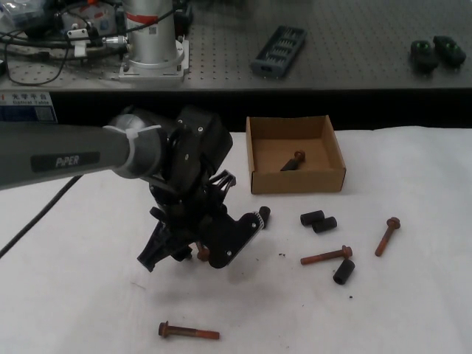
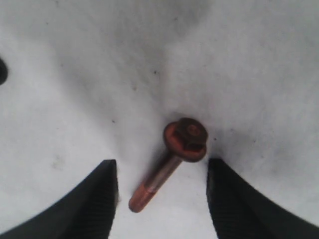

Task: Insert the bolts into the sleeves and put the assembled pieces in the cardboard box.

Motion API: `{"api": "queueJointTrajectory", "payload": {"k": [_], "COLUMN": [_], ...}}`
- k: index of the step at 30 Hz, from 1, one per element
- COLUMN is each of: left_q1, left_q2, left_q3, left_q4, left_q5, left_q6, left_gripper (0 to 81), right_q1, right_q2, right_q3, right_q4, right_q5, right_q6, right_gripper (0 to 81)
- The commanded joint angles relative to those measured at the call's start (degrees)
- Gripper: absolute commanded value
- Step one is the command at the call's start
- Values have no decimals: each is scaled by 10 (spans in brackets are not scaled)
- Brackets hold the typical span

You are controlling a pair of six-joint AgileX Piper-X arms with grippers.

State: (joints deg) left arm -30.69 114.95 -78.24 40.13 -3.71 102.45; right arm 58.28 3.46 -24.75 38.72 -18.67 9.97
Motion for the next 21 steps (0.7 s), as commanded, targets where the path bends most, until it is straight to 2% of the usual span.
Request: {"api": "queueJointTrajectory", "payload": {"k": [1, 6, 13, 21], "left_q1": [2, 2, 2, 2], "left_q2": [3, 3, 8, 42], "left_q3": [-3, -3, -3, -3], "left_q4": [-3, -3, 20, 93], "left_q5": [6, 48, 62, 59], "left_q6": [4, 4, 4, -11], "left_gripper": [402, 392, 248, 188], "right_q1": [-3, -3, -3, -3], "right_q2": [-4, -4, -4, -4], "right_q3": [-1, -1, -1, -1], "right_q4": [-5, -5, -5, -5], "right_q5": [1, 1, 1, 1], "right_q6": [-6, -6, -6, -6], "right_gripper": [598, 598, 598, 598]}}
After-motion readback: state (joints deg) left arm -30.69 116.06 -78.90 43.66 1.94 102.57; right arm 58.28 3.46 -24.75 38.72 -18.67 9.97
